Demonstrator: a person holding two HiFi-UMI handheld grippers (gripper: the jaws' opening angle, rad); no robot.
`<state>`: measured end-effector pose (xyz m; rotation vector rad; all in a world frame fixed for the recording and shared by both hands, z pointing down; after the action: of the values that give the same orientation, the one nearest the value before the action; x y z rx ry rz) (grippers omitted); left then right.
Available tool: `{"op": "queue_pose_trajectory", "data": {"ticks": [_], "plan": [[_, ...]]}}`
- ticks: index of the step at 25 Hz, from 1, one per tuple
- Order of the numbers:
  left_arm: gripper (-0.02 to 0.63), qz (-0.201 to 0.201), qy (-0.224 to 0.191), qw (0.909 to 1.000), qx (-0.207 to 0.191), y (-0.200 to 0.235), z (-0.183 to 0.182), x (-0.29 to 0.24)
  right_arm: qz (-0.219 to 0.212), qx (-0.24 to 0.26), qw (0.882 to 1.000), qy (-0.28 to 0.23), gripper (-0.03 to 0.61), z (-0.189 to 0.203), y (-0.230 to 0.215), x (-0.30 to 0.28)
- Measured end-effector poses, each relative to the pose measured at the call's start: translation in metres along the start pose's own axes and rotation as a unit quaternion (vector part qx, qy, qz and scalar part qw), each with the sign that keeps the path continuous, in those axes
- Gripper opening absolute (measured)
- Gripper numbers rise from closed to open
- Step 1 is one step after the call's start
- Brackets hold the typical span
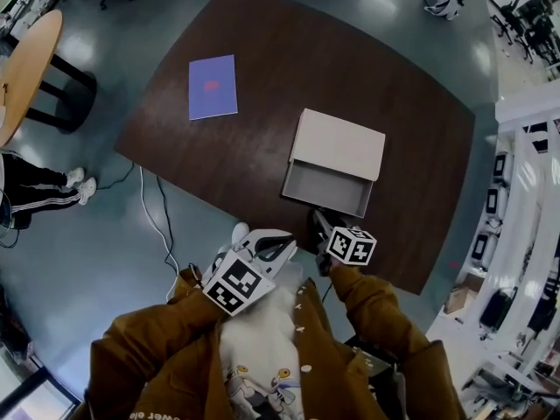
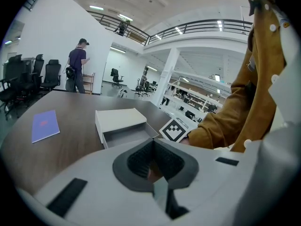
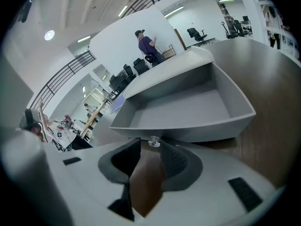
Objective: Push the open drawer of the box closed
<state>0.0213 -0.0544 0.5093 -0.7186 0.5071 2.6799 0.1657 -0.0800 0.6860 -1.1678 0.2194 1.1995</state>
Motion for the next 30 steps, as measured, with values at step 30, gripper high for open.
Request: {"op": "queue_pose_trajectory", "data": {"ticks": [30], "plan": [[0.002,0.003,-0.005,1.0,-0.005,0.006,-0.007,-0.002,0.032,0.011,0.999,0.009,0.071,-0.048,-0.012,-0.018]]}}
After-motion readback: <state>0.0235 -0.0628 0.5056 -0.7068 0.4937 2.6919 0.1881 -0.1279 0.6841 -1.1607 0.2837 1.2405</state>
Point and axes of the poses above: the fingertips, and each gripper's own axes: x backward along the fingers, y to its left, z out of its underside, the point moved 4 cm from there along x, backward along the fingers, and after that the axes turned 5 degrees about -x, right-handed, at the moved point
